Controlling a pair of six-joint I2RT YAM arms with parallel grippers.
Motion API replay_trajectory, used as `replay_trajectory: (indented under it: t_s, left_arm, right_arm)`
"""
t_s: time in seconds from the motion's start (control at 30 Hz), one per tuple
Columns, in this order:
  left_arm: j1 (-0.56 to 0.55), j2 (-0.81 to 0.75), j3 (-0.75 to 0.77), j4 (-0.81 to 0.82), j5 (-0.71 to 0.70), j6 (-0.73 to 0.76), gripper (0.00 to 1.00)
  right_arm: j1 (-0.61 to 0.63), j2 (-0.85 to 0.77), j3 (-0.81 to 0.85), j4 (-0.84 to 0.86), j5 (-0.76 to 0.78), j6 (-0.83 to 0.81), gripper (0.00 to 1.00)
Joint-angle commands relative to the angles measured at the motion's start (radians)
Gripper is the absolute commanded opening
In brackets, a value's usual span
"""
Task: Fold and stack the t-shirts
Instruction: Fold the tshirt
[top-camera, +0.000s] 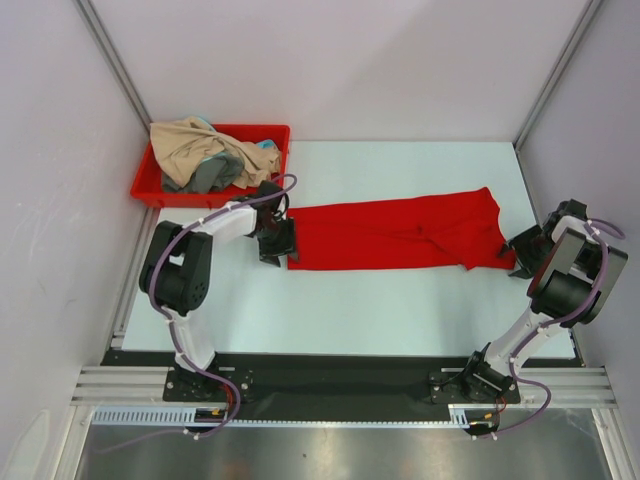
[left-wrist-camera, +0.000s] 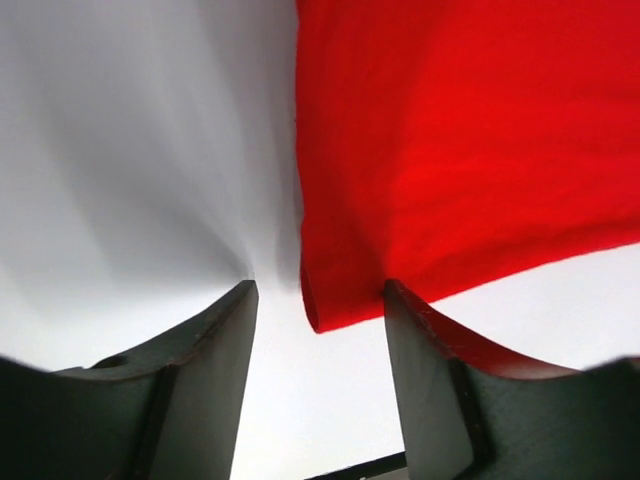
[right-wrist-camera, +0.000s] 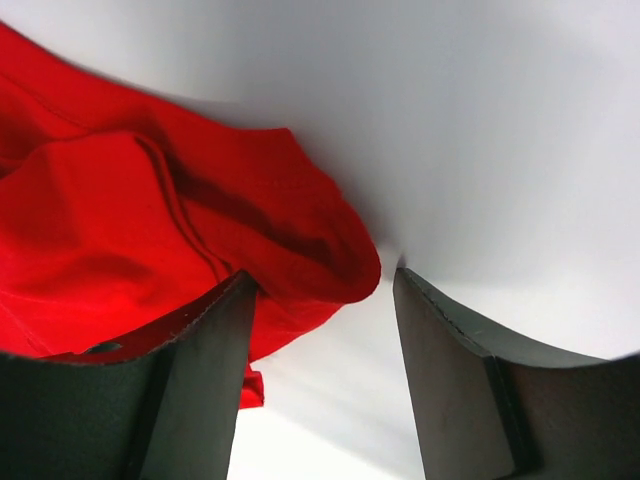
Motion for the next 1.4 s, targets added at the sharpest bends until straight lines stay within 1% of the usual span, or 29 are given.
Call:
replay_trajectory:
  t_s: [0.0,0.03,0.13,0.27,0.33,0.43,0.6,0.67,0.7,0.77,0.8,0.87,0.9,0.97,1.03,1.07,1.1,1.2,1.27,1.37]
  left_arm:
    - [-0.002,-0.068,-0.014,0.053,0.040,0.038,0.58]
    - [-0.002,-0.071,-0.019,0.060,0.057,0.036,0.56]
    - [-0.002,-0.088,-0.028,0.100,0.078,0.024,0.56]
    - [-0.002,-0.066,-0.019,0.093,0.088,0.012,0.55]
    - [-0.002,-0.060,-0.025,0.100,0.100,0.009,0.52]
    - [-0.005,-0.066,-0.043,0.122,0.126,-0.005,0.51]
    - [-0.008,-0.059,-0.044,0.132,0.148,-0.011,0.46]
    - [-0.007,-0.048,-0.037,0.128,0.143,-0.008,0.38]
    - [-0.008,-0.045,-0.030,0.116,0.135,-0.007,0.30]
    - [-0.008,-0.046,-0.027,0.106,0.128,0.000,0.23]
    - [-0.008,-0.051,-0.030,0.103,0.120,0.000,0.18]
    - [-0.008,-0.069,-0.040,0.100,0.117,0.003,0.13]
    - [-0.008,-0.075,-0.051,0.094,0.114,0.006,0.01]
    - [-0.008,-0.089,-0.066,0.096,0.108,0.007,0.00]
    - [-0.008,-0.118,-0.100,0.114,0.112,0.010,0.00]
    - [-0.010,-0.131,-0.115,0.123,0.117,0.013,0.00]
    - [-0.011,-0.156,-0.147,0.145,0.121,0.015,0.00]
    - [-0.016,-0.198,-0.229,0.189,0.134,0.018,0.00]
    - [-0.019,-0.239,-0.285,0.208,0.135,0.009,0.00]
    - [-0.021,-0.273,-0.324,0.223,0.131,-0.011,0.00]
  right_arm:
    - [-0.004,0.009,0.036,0.001,0.013,-0.017,0.62]
    - [-0.004,0.009,0.037,-0.004,0.011,-0.018,0.62]
    - [-0.006,0.012,0.039,-0.005,0.008,-0.021,0.62]
    - [-0.006,0.015,0.037,-0.002,0.002,-0.023,0.62]
    - [-0.006,0.016,0.036,-0.001,0.000,-0.021,0.62]
    - [-0.004,0.021,0.034,-0.001,-0.001,-0.021,0.61]
    - [-0.002,0.024,0.032,-0.001,0.002,-0.021,0.61]
    - [-0.004,0.024,0.034,-0.002,0.008,-0.023,0.61]
    - [-0.004,0.026,0.034,-0.002,0.011,-0.024,0.60]
    - [-0.004,0.026,0.034,-0.002,0.017,-0.024,0.58]
    - [-0.004,0.027,0.034,0.001,0.019,-0.024,0.56]
    - [-0.006,0.032,0.034,0.004,0.023,-0.026,0.55]
    - [-0.006,0.035,0.036,0.004,0.025,-0.026,0.53]
    - [-0.009,0.035,0.039,0.006,0.028,-0.023,0.50]
    - [-0.010,0.032,0.039,0.010,0.028,-0.018,0.45]
    - [-0.010,0.032,0.040,0.012,0.028,-0.017,0.41]
    - [-0.012,0.032,0.040,0.010,0.028,-0.018,0.33]
    - [-0.013,0.033,0.040,0.010,0.026,-0.017,0.24]
    - [-0.015,0.038,0.039,0.010,0.028,-0.015,0.23]
    - [-0.019,0.041,0.036,0.012,0.034,-0.015,0.16]
